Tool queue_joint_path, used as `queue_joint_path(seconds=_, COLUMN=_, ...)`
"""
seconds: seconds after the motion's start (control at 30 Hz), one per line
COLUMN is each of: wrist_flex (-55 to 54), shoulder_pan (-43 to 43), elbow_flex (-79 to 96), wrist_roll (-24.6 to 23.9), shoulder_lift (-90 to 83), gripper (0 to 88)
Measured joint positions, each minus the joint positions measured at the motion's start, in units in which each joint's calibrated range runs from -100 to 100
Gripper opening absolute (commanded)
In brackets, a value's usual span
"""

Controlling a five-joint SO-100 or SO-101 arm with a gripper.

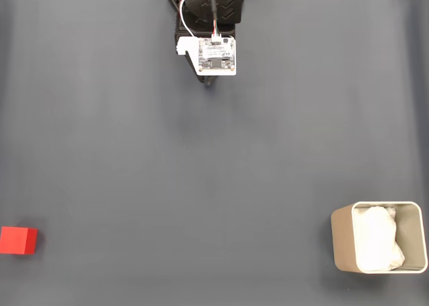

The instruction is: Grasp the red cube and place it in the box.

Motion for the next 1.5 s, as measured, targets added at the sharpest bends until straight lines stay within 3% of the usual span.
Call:
queue_joint_path(seconds=0.83, wrist_flex=-0.40, shoulder_pan=0.00, elbow_flex=0.00, wrist_roll=0.00, shoulder_lift=0.00, gripper=0.0)
queue_joint_path(seconds=1.5, wrist_flex=-26.89, shoulder_pan=0.45, elbow_flex=-1.99, wrist_roll=1.81, shoulder_lift=7.12, gripper=0.0)
